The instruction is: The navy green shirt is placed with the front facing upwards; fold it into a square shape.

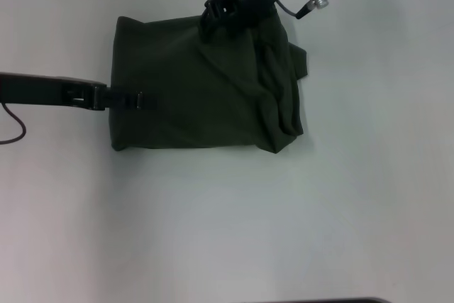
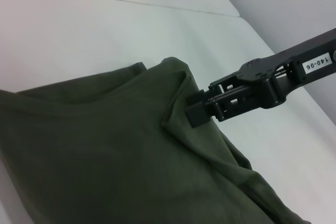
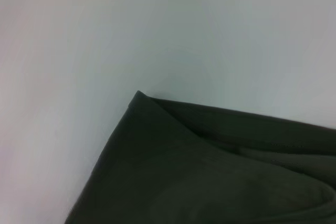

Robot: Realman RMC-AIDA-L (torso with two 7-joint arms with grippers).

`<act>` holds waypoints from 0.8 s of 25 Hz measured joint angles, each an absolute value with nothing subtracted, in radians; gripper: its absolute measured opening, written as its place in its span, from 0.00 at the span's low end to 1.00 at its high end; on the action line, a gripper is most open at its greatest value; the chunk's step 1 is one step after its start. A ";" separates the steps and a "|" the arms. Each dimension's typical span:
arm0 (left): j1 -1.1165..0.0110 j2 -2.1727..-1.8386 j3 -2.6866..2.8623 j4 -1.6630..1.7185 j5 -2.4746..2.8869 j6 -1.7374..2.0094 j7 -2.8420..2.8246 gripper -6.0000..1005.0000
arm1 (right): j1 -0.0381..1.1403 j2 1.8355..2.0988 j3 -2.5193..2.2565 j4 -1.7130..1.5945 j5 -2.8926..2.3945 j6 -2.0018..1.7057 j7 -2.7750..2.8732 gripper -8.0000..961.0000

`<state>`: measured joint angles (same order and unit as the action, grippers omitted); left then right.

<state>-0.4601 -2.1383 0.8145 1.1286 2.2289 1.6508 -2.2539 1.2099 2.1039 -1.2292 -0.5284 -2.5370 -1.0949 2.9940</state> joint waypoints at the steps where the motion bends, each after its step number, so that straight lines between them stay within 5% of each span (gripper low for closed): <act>1: -0.460 -2.138 0.815 1.129 2.229 1.649 -2.250 0.84 | 1.210 2.105 -1.232 -0.528 -2.533 -1.089 2.999 0.56; 20: -0.461 -2.149 0.815 1.126 2.229 1.633 -2.230 0.84 | 1.239 2.105 -1.335 -0.437 -2.331 -0.935 2.980 0.56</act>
<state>-0.4607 -2.1495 0.8146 1.1258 2.2288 1.6327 -2.2304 1.2390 2.1047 -1.3348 -0.4374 -2.3307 -0.9350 2.9798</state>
